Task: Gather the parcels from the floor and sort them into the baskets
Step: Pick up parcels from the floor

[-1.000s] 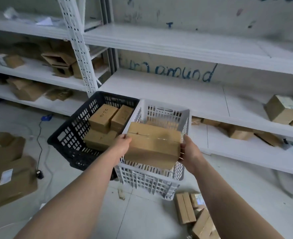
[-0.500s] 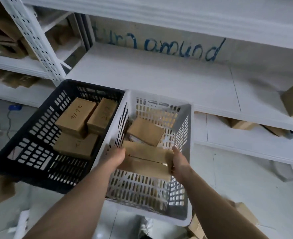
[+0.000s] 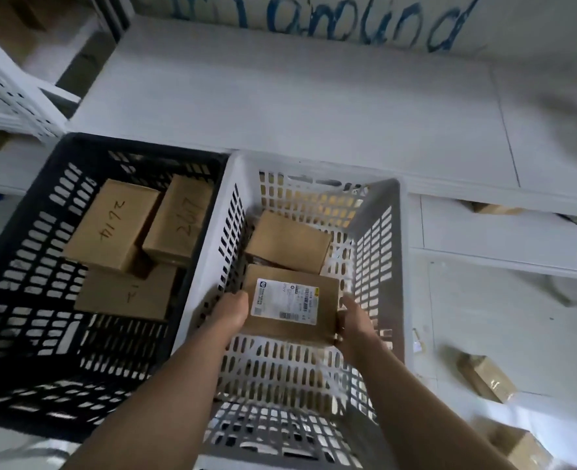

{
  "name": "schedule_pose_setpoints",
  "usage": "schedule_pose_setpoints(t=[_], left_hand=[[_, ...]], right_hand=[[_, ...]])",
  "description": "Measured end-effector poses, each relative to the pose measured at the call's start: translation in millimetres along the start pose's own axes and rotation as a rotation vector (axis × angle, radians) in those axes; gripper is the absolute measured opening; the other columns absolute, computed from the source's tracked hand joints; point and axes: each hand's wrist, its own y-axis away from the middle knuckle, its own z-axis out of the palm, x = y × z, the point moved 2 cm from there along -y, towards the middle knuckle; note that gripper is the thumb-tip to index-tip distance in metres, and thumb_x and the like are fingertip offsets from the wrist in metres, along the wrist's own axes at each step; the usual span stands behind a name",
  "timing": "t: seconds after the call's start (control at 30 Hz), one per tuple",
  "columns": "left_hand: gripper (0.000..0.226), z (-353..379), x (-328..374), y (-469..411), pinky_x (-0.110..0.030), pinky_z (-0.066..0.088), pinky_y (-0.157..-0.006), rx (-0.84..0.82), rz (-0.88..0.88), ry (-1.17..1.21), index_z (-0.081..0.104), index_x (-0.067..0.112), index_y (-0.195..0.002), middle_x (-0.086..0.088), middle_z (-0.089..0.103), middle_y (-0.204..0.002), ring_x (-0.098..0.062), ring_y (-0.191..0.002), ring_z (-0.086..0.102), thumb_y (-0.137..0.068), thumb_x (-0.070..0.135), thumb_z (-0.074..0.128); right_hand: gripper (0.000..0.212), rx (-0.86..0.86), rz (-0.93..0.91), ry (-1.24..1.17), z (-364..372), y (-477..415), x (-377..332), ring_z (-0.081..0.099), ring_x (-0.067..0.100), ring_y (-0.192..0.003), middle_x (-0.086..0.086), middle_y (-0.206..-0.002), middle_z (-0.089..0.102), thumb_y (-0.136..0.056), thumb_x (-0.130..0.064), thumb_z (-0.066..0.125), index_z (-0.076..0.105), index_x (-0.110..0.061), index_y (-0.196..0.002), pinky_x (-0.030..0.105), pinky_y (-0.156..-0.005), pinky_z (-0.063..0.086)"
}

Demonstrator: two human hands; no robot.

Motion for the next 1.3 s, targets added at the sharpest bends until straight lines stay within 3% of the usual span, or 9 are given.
schedule_pose_setpoints(t=[0.2, 0.37, 0.5, 0.63, 0.77, 0.83, 0.93, 1.03, 1.3], left_hand=[[0.033, 7, 7, -19, -0.033, 0.04, -0.078, -0.068, 0.05, -0.05, 0.057, 0.003, -0.11, -0.013, 0.06, -0.104, -0.023, -0.086, 0.055, -0.1, 0.023, 0.032], [0.04, 10, 12, -9, -0.031, 0.043, -0.067, -0.038, 0.136, -0.105, 0.045, 0.011, -0.133, -0.009, 0.057, -0.116, -0.018, -0.084, 0.056, -0.099, 0.032, 0.04], [0.041, 5, 26, 23, -0.035, 0.053, -0.08, 0.007, 0.291, -0.077, 0.051, 0.009, -0.13, -0.011, 0.06, -0.123, -0.026, -0.103, 0.062, -0.096, 0.032, 0.045], [0.039, 4, 45, 69, -0.035, 0.055, -0.081, 0.026, 0.436, -0.043, 0.055, 0.009, -0.129, -0.013, 0.063, -0.122, -0.028, -0.1, 0.064, -0.096, 0.029, 0.046], [0.03, 18, 63, 125, -0.029, 0.048, -0.079, -0.008, 0.587, 0.065, 0.058, 0.01, -0.125, -0.008, 0.061, -0.124, -0.025, -0.103, 0.06, -0.099, 0.017, 0.045], [0.022, 33, 68, 154, -0.035, 0.052, -0.082, -0.055, 0.67, 0.08, 0.064, 0.014, -0.105, -0.008, 0.065, -0.109, -0.028, -0.098, 0.063, -0.097, 0.013, 0.044], [0.019, 64, 71, 195, -0.026, 0.041, -0.063, -0.127, 0.757, 0.072, 0.059, 0.018, -0.088, -0.008, 0.062, -0.085, -0.022, -0.065, 0.052, -0.094, 0.013, 0.042], [0.024, 106, 64, 240, -0.031, 0.041, -0.066, -0.207, 0.8, 0.092, 0.053, 0.015, -0.071, -0.008, 0.057, -0.071, -0.022, -0.067, 0.052, -0.091, 0.011, 0.041], [0.018, 252, -6, 322, -0.036, 0.051, -0.077, -0.38, 0.736, 0.023, 0.057, 0.011, -0.084, -0.006, 0.059, -0.076, -0.023, -0.076, 0.057, -0.093, 0.013, 0.042]], right_hand=[[0.037, 0.031, -0.005, -0.059, 14, -12, 10, 0.061, 0.022, -0.081, 0.013, -0.088, 0.068, -0.103, -0.027, 0.033, 0.061, -0.008, -0.087, 0.034, -0.071, 0.047], [0.041, 0.052, -0.038, -0.036, 18, 7, 17, 0.063, 0.034, -0.107, 0.018, -0.114, 0.067, -0.097, -0.036, 0.043, 0.064, -0.002, -0.101, 0.046, -0.102, 0.046], [0.039, 0.105, -0.148, -0.079, 5, 48, 9, 0.052, 0.039, -0.125, 0.02, -0.135, 0.056, -0.1, -0.024, 0.049, 0.055, -0.001, -0.131, 0.044, -0.103, 0.042], [0.031, 0.187, -0.326, -0.123, -21, 92, 7, 0.06, 0.024, -0.112, 0.006, -0.12, 0.066, -0.097, -0.022, 0.053, 0.062, -0.011, -0.124, 0.045, -0.104, 0.046], [0.023, 0.236, -0.467, -0.273, -61, 138, 6, 0.065, 0.022, -0.101, 0.007, -0.105, 0.071, -0.097, -0.013, 0.052, 0.066, -0.008, -0.115, 0.036, -0.095, 0.051], [0.022, 0.275, -0.499, -0.364, -85, 158, 13, 0.066, 0.024, -0.098, 0.009, -0.102, 0.072, -0.095, -0.011, 0.053, 0.068, -0.008, -0.112, 0.037, -0.092, 0.051], [0.021, 0.331, -0.529, -0.462, -126, 182, 32, 0.065, 0.025, -0.099, 0.012, -0.107, 0.07, -0.096, -0.012, 0.051, 0.068, -0.011, -0.108, 0.038, -0.095, 0.049], [0.023, 0.39, -0.536, -0.531, -179, 200, 61, 0.064, 0.023, -0.097, 0.011, -0.108, 0.069, -0.098, -0.012, 0.048, 0.067, -0.008, -0.111, 0.038, -0.095, 0.048], [0.022, 0.464, -0.398, -0.634, -331, 216, 176, 0.065, 0.022, -0.088, 0.01, -0.1, 0.07, -0.095, -0.017, 0.054, 0.068, -0.008, -0.11, 0.033, -0.08, 0.052]])
